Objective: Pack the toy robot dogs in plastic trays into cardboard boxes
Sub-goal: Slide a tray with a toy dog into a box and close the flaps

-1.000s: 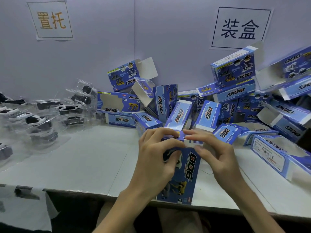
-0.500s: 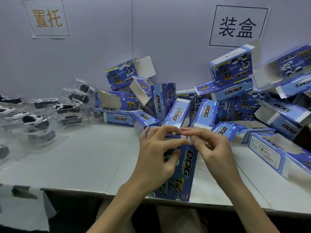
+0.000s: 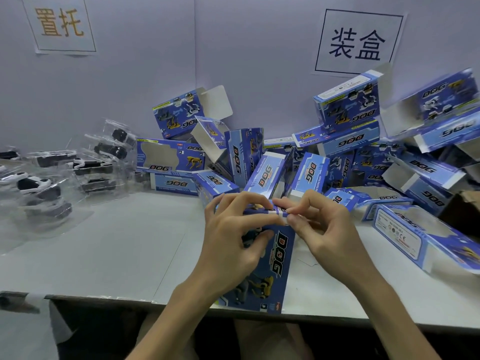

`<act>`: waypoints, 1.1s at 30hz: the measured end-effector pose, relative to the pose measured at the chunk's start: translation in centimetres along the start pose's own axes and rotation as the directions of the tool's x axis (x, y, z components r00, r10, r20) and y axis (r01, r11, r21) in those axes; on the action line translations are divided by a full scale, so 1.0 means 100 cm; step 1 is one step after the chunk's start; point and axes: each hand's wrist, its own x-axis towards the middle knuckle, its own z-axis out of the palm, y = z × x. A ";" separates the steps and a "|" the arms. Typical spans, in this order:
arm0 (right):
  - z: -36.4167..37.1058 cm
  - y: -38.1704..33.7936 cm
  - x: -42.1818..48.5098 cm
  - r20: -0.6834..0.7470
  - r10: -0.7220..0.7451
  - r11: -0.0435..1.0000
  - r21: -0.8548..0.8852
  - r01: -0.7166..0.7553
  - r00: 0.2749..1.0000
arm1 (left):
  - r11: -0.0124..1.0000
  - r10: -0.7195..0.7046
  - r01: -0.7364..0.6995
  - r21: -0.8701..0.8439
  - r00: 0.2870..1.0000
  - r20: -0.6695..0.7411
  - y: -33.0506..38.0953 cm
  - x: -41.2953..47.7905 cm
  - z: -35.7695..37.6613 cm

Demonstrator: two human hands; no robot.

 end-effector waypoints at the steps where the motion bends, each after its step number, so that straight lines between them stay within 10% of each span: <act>1: 0.000 0.000 -0.001 0.008 -0.014 1.000 -0.028 0.014 1.000 | 1.000 0.002 -0.002 -0.021 1.000 0.005 -0.001 0.000 -0.002; 33: 0.009 0.023 -0.015 -0.016 -0.168 0.978 -0.125 0.165 0.986 | 0.948 -0.122 0.067 -0.311 0.980 -0.160 -0.058 -0.025 -0.031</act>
